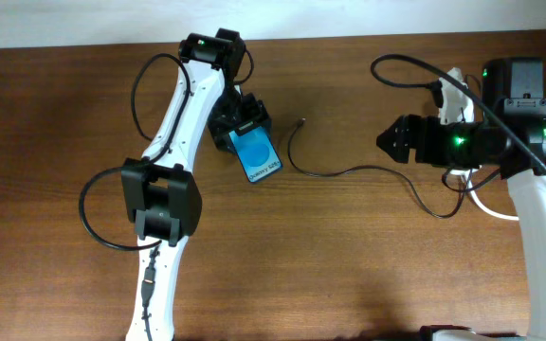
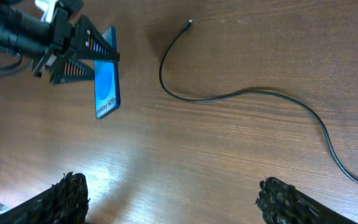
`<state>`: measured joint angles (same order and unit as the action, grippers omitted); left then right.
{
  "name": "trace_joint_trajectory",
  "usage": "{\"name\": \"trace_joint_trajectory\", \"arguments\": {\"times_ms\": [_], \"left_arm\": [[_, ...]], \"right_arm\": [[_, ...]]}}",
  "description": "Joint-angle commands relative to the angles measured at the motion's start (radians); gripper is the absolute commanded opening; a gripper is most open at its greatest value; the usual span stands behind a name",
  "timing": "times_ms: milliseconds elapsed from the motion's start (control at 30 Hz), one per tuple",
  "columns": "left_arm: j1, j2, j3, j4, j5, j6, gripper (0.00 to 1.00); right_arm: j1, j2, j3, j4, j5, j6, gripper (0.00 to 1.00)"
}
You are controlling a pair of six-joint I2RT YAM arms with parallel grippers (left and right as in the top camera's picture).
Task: Plug charger to phone and switch on socket
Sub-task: 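Raise the phone with the left gripper toward the right gripper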
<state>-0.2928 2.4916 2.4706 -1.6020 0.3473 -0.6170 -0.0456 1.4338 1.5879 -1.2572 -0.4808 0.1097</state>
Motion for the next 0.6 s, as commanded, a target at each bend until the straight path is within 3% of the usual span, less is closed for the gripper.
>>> {"name": "trace_joint_trajectory", "arguments": {"times_ms": [0,133,267,367,467,567], "left_arm": [[0.006,-0.010,0.031,-0.012,0.172,-0.158,0.00],[0.006,-0.010,0.031,-0.016,0.405,-0.250,0.00],[0.013,-0.010,0.031,-0.043,0.673,-0.258,0.00],[0.022,-0.010,0.031,-0.072,0.776,-0.277,0.00],[0.024,-0.010,0.031,-0.048,0.749,-0.386,0.00],[0.022,-0.010,0.031,0.038,0.563,-0.388,0.00]], "right_arm": [[0.006,0.000,0.021,0.016,-0.005,0.070,0.90],[0.006,0.011,0.021,0.027,-0.006,0.091,0.89],[0.007,0.065,0.021,0.043,-0.006,0.136,0.89],[0.013,0.102,0.021,0.070,-0.005,0.135,0.89],[0.103,0.112,0.021,0.184,0.001,0.175,0.84],[0.230,0.116,0.021,0.245,0.170,0.396,0.80]]}}
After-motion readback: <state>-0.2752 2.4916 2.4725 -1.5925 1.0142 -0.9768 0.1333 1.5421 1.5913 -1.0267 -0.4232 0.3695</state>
